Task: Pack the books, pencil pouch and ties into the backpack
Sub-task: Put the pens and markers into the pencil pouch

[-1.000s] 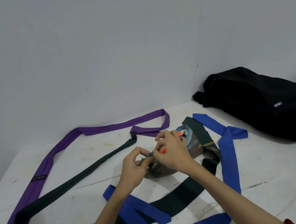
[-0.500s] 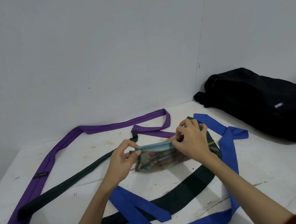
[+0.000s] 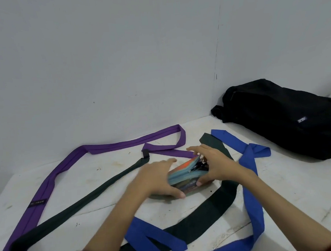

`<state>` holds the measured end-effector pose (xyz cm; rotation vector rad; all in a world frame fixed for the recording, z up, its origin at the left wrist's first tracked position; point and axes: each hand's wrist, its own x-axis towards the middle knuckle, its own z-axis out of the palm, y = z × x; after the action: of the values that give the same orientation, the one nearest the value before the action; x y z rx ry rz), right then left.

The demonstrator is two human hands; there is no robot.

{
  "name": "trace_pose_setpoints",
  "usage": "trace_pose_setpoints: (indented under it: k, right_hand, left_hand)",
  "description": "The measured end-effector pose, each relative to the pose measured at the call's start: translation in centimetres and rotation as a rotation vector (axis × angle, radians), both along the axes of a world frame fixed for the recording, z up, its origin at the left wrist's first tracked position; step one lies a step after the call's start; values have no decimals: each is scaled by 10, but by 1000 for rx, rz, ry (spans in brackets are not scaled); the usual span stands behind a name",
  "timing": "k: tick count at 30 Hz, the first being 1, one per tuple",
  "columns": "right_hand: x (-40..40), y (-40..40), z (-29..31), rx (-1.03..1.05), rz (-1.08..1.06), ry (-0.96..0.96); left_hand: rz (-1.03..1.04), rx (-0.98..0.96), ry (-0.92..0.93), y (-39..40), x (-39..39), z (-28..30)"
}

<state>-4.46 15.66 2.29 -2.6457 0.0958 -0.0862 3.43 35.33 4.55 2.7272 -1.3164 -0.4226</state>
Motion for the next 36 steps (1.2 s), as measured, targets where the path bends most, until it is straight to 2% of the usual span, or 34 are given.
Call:
trace_pose_setpoints:
  k: [2, 4, 7, 9, 11, 13, 17, 20, 22, 24, 28, 32, 36]
  right_hand:
    - [-5, -6, -4, 141, -71, -86]
    - [-11, -14, -5, 355, -126, -122]
    - [-22, -23, -4, 673, -83, 0]
    - [-22, -29, -9, 578, -20, 36]
    - [-16, -32, -12, 424, -32, -29]
    - [-12, -34, -14, 383, -90, -96]
    - [-13, -34, -23, 437, -149, -168]
    - [-18, -31, -12, 600, -149, -119]
    - [-16, -27, -1, 591, -241, -205]
    - [-11, -22, 6, 417, -315, -345]
    - [-1, -3, 4, 116, -258, -243]
    - [5, 19, -2, 9, -258, -256]
    - [1, 27, -4, -83, -264, -257]
  left_hand:
    - [-65, 101, -130, -30, -11, -13]
    - [-52, 58, -189, -44, -12, -24]
    - [-21, -53, -163, -46, 0, -26]
    - [-13, -153, -127, -45, 5, -23]
    - [-12, -236, -62, -46, 6, -21]
    - [-25, -252, 11, -47, 8, -22]
    - [-50, -61, -10, -45, 12, -23]
    - [-54, -74, -36, -45, 12, -24]
    - [-65, -67, -32, -45, 12, -23]
    - [-61, -45, -14, -47, 13, -22]
    - [-26, -26, -21, -48, 12, -25]
    - [-5, -21, -80, -46, 8, -28]
    - [13, -36, -47, -44, 11, -29]
